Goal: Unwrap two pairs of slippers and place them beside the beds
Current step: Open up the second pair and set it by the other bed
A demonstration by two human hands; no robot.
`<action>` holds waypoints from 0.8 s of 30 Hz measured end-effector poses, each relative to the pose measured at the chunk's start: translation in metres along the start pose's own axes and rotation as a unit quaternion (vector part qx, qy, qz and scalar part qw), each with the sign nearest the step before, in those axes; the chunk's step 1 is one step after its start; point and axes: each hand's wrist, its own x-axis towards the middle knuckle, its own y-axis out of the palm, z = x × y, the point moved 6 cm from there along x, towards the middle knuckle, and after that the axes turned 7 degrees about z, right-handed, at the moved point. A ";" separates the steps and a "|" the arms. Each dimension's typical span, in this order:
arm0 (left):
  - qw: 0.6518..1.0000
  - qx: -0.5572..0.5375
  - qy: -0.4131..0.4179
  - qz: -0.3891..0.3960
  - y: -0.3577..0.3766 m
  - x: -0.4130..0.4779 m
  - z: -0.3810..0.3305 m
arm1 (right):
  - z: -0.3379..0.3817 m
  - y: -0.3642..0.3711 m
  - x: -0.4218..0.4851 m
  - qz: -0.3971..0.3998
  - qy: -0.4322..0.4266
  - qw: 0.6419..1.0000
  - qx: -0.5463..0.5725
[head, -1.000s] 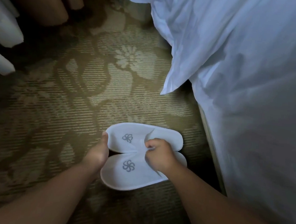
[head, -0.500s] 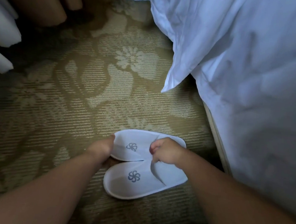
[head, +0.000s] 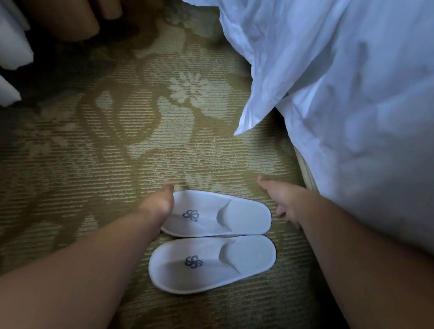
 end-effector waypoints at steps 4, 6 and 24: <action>1.000 -0.008 0.005 0.007 0.007 0.004 0.000 | -0.004 0.007 0.001 0.009 0.002 1.000 0.023; 1.000 -0.023 -0.002 0.004 0.008 0.006 -0.001 | 0.004 0.005 -0.002 -0.002 -0.016 0.999 0.033; 0.993 -0.071 -0.016 0.095 0.011 0.017 -0.035 | 0.050 -0.039 0.025 -0.021 -0.021 0.998 0.063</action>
